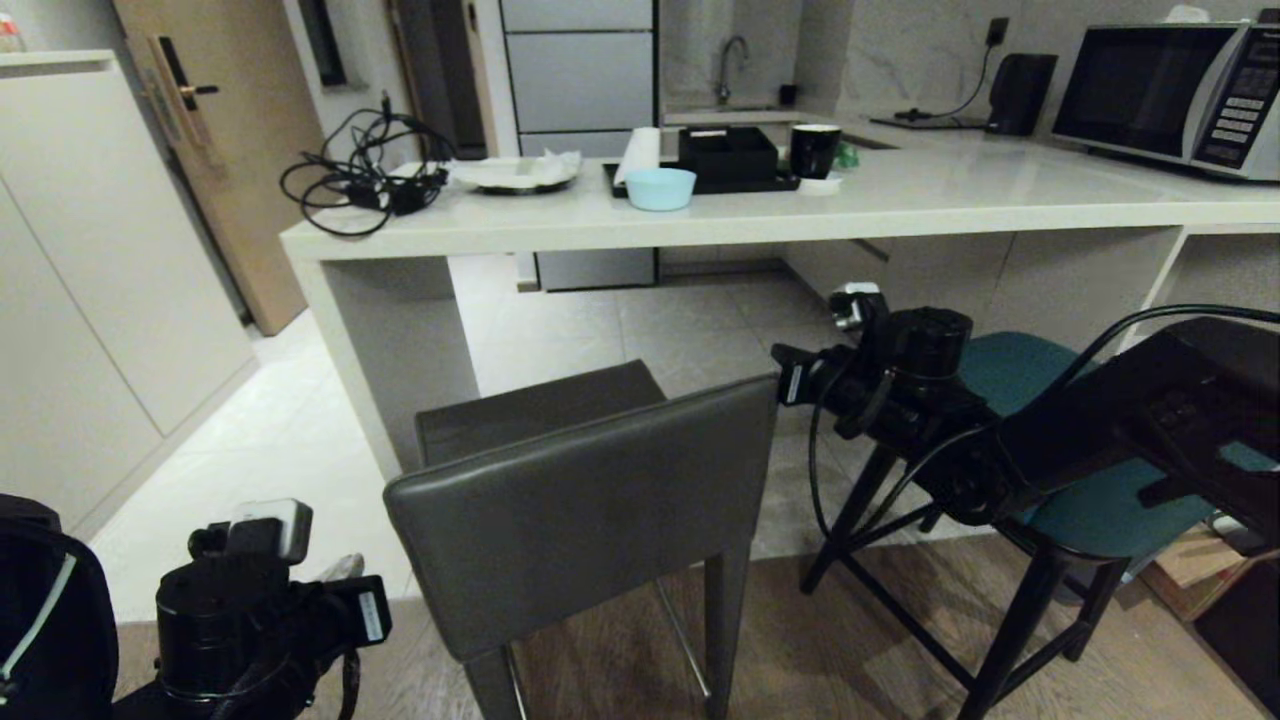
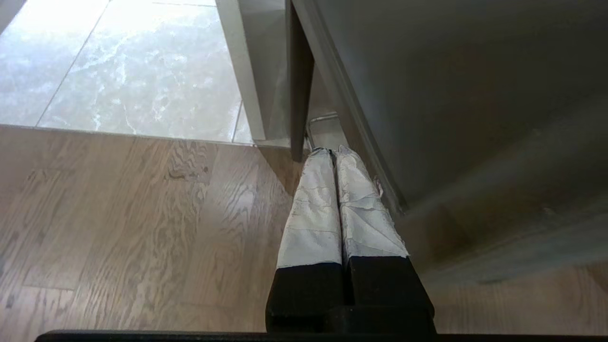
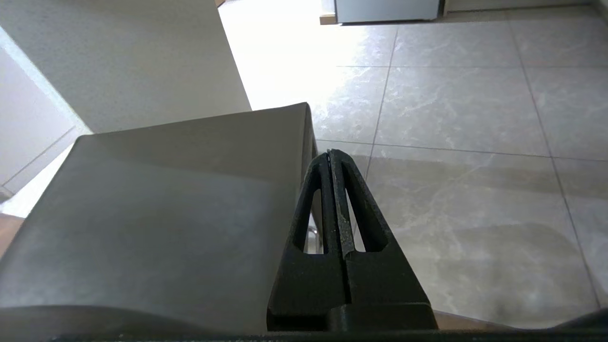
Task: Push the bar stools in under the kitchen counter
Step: Push the gray chair back under the dining table
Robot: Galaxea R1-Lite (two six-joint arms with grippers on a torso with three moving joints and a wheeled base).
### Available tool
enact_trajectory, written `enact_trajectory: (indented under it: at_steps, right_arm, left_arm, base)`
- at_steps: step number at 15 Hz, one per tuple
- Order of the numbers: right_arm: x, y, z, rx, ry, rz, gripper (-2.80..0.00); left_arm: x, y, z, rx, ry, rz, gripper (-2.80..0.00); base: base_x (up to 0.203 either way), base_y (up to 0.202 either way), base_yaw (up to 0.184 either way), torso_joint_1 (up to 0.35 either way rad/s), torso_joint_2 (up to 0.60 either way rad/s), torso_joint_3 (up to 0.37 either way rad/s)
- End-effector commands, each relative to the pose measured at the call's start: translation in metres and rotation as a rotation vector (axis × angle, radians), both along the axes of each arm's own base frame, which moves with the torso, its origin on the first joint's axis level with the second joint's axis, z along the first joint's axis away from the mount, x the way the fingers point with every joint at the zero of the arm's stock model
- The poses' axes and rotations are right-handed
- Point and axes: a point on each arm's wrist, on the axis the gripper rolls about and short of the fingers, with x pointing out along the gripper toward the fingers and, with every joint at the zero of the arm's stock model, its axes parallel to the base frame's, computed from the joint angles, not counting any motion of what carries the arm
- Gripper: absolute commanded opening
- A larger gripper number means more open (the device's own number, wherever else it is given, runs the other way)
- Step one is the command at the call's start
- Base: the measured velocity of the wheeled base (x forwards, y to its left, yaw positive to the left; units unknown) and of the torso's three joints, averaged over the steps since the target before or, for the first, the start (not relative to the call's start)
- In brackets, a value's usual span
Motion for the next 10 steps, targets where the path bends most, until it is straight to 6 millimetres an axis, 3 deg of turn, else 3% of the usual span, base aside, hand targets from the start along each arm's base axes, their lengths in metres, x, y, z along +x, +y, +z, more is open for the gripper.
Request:
enact_trajectory:
  at_steps: [1, 10]
  right_arm:
    - [0.007, 0.012, -0.025, -0.015, 0.044, 0.015, -2.8]
    - [0.004, 0.014, -0.026, 0.044, 0.079, 0.017, -2.8]
  left_arm:
    - [-0.004, -0.009, -0.001, -0.007, 0.0, -0.037, -2.8]
    - [0.012, -0.021, -0.011, -0.015, 0.007, -0.045, -2.8]
  base:
    - [0.0, 0.0, 0.0, 0.0, 0.0, 0.0]
    - [0.0, 0.0, 0.0, 0.0, 0.0, 0.0]
